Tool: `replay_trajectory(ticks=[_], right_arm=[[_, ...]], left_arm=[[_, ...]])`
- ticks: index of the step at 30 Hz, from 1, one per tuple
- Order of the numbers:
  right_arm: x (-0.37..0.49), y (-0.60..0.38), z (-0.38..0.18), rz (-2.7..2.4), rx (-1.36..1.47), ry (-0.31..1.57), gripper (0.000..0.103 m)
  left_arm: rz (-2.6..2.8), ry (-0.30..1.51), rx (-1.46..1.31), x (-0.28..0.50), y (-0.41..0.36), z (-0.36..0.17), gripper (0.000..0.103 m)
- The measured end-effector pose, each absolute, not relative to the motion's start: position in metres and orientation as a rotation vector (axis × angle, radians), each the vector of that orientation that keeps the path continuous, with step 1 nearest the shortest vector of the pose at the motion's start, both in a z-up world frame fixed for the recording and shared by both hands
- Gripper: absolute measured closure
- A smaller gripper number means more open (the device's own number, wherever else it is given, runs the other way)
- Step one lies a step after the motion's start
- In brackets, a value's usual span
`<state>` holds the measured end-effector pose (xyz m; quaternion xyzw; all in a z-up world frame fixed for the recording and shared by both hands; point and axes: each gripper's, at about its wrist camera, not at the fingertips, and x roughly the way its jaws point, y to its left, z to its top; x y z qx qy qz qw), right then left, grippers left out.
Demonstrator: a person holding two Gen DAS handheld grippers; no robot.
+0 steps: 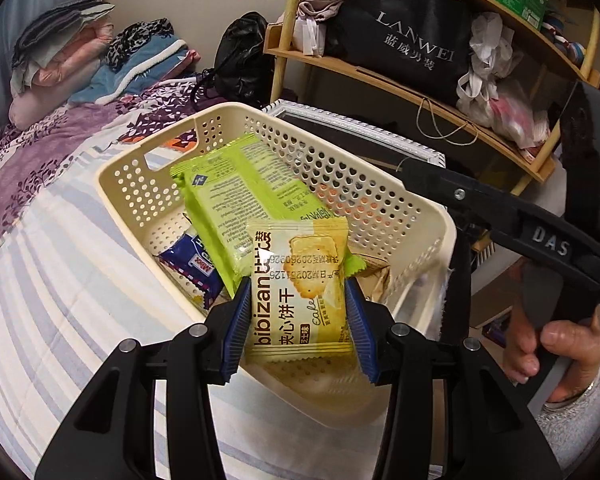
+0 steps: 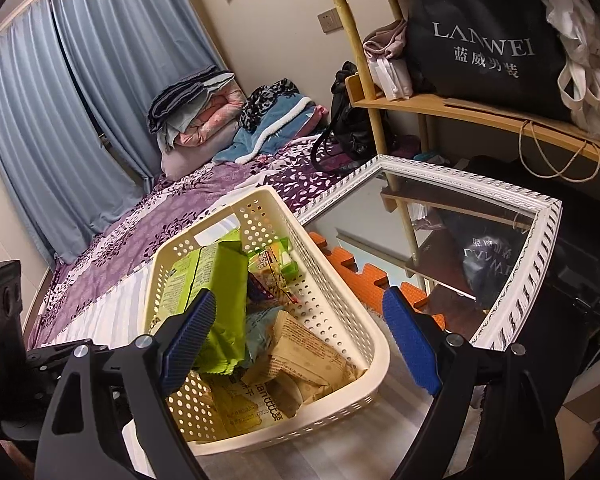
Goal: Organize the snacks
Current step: 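Lower the yellow pack into the basket and open the left tool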
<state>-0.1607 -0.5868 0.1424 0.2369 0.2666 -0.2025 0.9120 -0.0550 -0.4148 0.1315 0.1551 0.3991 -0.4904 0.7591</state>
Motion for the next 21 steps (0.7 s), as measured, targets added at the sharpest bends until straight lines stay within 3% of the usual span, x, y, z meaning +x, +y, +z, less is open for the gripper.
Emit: replay_trajectory(ticks=[5, 6, 10, 12, 21], right_arm=[[-0.160, -0.587, 0.143, -0.420, 0.493, 0.548, 0.018], [-0.160, -0.587, 0.143, -0.421, 0.493, 0.547, 0.018], [-0.160, -0.585, 0.145, -0.423, 0.488, 0.544, 0.018], [-0.160, -0.585, 0.145, -0.423, 0.488, 0.545, 0.018], [-0.166, -0.580, 0.148, -0.432, 0.485, 0.538, 0.018]], left_arm=[[-1.052, 0.873, 0.335, -0.045, -0.417, 0.129, 0.053], [-1.053, 0.880, 0.330, -0.043, -0.416, 0.129, 0.045], [-1.059, 0.883, 0.324, -0.043, -0.414, 0.128, 0.034], [-1.067, 0.885, 0.317, -0.044, -0.412, 0.129, 0.020], [-1.044, 0.836, 0.316, -0.049, -0.399, 0.144, 0.013]])
